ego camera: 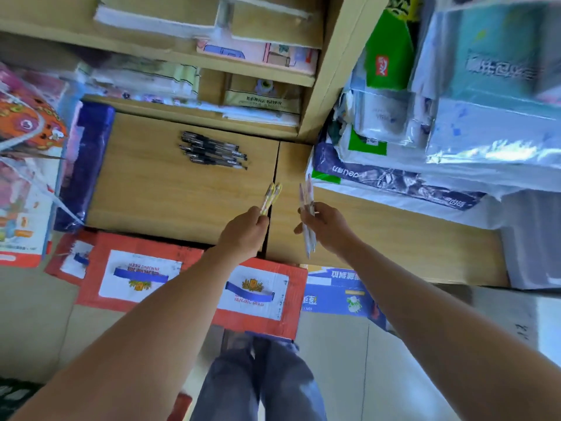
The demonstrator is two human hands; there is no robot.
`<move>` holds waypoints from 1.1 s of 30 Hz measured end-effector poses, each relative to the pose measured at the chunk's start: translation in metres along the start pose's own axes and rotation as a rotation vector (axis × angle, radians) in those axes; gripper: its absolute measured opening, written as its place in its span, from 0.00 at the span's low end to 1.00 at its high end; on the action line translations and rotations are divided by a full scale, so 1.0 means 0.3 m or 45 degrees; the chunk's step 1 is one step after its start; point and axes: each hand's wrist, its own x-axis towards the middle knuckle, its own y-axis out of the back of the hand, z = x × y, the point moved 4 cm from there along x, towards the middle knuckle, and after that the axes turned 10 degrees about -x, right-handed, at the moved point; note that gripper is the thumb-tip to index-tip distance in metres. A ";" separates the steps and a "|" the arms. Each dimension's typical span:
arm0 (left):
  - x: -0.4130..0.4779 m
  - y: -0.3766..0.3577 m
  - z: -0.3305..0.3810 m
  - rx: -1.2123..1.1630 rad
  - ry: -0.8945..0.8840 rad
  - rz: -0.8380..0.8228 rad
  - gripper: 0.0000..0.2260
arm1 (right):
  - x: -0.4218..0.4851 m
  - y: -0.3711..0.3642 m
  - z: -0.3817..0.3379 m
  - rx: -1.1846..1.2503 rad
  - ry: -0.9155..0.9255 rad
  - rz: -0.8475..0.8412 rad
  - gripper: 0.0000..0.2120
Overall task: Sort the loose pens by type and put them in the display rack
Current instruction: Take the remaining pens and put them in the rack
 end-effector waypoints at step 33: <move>-0.830 -1.123 1.232 0.311 -0.496 -0.368 0.12 | -1.378 1.089 0.738 0.441 -0.141 0.601 0.06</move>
